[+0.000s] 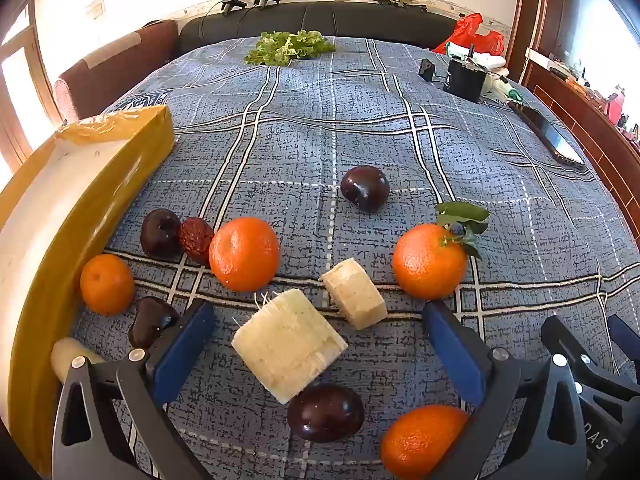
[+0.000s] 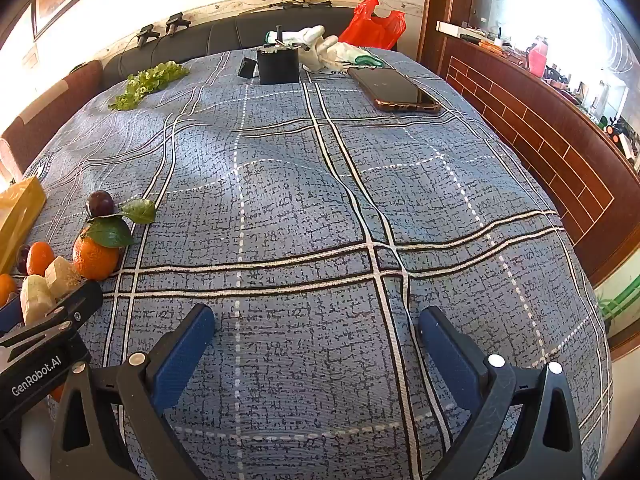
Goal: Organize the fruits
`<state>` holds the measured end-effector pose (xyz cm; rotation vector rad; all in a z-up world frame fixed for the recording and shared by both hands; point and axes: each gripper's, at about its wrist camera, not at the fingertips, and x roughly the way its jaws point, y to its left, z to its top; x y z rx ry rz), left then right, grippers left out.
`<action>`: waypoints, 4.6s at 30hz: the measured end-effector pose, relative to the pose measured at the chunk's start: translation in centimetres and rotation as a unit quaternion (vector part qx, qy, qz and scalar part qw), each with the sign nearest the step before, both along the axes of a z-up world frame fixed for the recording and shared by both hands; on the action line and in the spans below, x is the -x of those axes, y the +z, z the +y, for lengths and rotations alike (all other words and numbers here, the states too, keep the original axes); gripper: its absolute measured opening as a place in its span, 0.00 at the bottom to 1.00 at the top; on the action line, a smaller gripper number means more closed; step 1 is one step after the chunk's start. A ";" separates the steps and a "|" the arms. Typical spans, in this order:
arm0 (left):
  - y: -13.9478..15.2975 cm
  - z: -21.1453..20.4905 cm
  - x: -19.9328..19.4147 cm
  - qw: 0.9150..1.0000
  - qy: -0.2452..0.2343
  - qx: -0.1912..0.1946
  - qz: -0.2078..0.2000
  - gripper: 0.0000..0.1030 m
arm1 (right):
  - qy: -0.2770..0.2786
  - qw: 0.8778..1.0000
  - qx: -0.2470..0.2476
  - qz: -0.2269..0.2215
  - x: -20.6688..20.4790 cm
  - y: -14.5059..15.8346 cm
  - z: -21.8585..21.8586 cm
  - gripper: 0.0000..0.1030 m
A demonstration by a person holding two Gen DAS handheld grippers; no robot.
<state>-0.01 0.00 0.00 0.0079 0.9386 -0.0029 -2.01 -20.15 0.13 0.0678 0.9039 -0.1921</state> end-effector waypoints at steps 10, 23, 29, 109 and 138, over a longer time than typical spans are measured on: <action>0.0 0.0 0.0 1.000 0.000 0.000 0.001 1.00 | 0.000 1.000 -0.002 -0.001 0.0 0.0 0.0 1.00; 0.0 0.0 0.0 1.000 0.000 0.000 0.001 1.00 | 0.000 1.000 -0.002 0.000 0.0 0.0 0.0 1.00; 0.0 0.0 0.0 1.000 0.000 0.000 0.001 1.00 | 0.000 1.000 -0.002 0.000 0.0 0.0 0.0 1.00; 9.2 16.9 11.4 0.987 -0.030 0.103 -0.121 0.76 | 0.278 0.957 -0.084 -0.024 8.0 3.0 13.3 0.70; 2.2 5.3 1.3 0.972 -0.207 0.107 0.022 0.35 | 0.249 0.948 -0.198 0.014 5.9 0.7 8.9 0.40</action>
